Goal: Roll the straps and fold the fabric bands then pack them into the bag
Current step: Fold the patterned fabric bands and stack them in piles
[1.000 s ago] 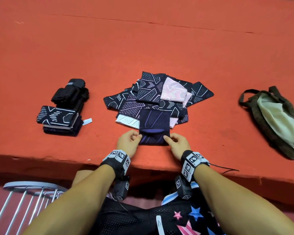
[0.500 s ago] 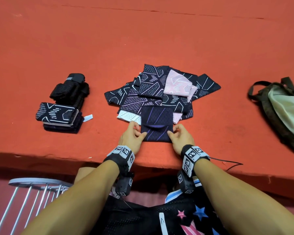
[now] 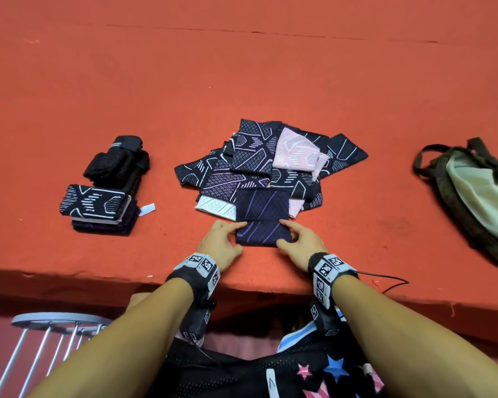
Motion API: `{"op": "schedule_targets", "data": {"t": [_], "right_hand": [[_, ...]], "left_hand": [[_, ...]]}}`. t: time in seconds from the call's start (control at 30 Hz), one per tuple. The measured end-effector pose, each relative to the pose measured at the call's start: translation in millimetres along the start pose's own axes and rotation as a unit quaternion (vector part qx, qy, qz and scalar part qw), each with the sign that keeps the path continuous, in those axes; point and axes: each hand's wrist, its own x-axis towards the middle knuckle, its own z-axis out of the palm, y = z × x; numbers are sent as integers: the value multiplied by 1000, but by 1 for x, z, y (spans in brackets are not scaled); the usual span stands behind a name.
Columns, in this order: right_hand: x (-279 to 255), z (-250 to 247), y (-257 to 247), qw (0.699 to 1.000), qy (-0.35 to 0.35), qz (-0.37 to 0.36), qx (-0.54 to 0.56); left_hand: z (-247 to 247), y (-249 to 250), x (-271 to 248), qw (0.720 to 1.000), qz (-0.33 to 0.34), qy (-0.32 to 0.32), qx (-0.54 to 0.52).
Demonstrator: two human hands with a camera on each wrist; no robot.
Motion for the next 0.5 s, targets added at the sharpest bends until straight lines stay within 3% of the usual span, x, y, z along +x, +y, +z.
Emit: {"op": "schedule_targets", "data": {"t": [0.1, 0.2, 0.37, 0.5], "right_hand": [[2, -2, 1, 996, -47, -26, -71], [1, -3, -2, 989, -33, -44, -137], [-1, -6, -6, 997, 45, -59, -31], [-8, -1, -3, 997, 50, -34, 40]], "left_hand": [[5, 2, 0, 999, 0, 36, 26], [4, 6, 0, 998, 11, 55, 1], [-1, 7, 1, 994, -6, 88, -70], [-6, 14, -14, 991, -39, 79, -105]]}}
